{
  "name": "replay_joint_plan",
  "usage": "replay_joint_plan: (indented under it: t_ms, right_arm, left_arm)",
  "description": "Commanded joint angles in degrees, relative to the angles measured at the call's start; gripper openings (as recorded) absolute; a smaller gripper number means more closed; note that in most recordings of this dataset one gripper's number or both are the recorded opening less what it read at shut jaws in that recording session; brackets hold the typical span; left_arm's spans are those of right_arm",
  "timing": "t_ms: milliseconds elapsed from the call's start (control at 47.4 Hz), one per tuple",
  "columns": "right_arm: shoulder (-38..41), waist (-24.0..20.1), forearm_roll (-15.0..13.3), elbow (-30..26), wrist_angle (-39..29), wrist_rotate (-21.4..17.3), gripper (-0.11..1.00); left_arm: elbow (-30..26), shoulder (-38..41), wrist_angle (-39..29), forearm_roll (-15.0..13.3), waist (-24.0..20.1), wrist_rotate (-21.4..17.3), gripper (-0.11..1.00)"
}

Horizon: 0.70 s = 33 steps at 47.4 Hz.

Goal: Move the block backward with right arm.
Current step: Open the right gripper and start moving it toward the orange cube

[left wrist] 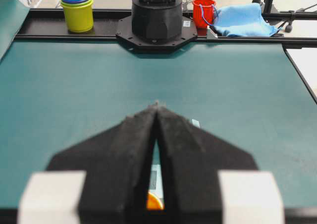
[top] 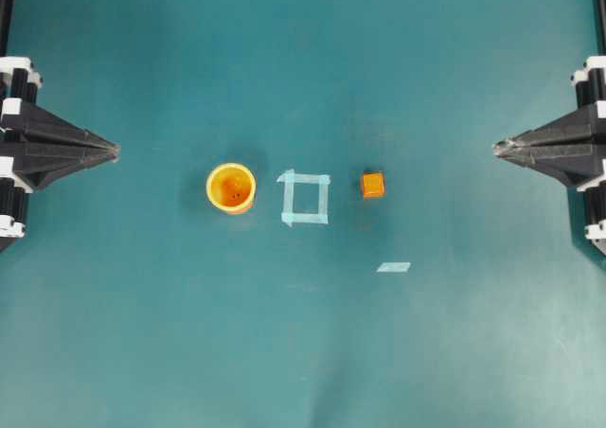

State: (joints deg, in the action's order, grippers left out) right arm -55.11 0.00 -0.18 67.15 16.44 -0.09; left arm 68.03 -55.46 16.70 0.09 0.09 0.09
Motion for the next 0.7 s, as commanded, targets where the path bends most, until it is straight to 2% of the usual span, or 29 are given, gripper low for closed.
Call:
replay_joint_plan:
  t_ms: [0, 253, 591, 676]
  right_arm:
    - [0.53, 0.0, 0.26, -1.05, 0.35, -0.53, 0.0]
    - [2.11, 0.0, 0.26, -2.9, -4.48, -0.44, 0.0]
    - [3.08, 0.44, 0.26, -4.04, -4.83, -0.53, 0.01]
    - [3.52, 0.62, 0.35, -4.39, -4.83, -0.53, 0.05]
  left_arm:
    - [-1.76, 0.62, -2.2, 0.53, 0.0, -0.09, 0.0]
    - [-2.2, 0.7, -3.87, 0.53, 0.09, 0.26, 0.0]
    - [-2.2, 0.88, -4.22, 0.53, 0.09, 0.26, 0.0]
    - [-2.2, 0.88, -4.22, 0.53, 0.0, 0.26, 0.01]
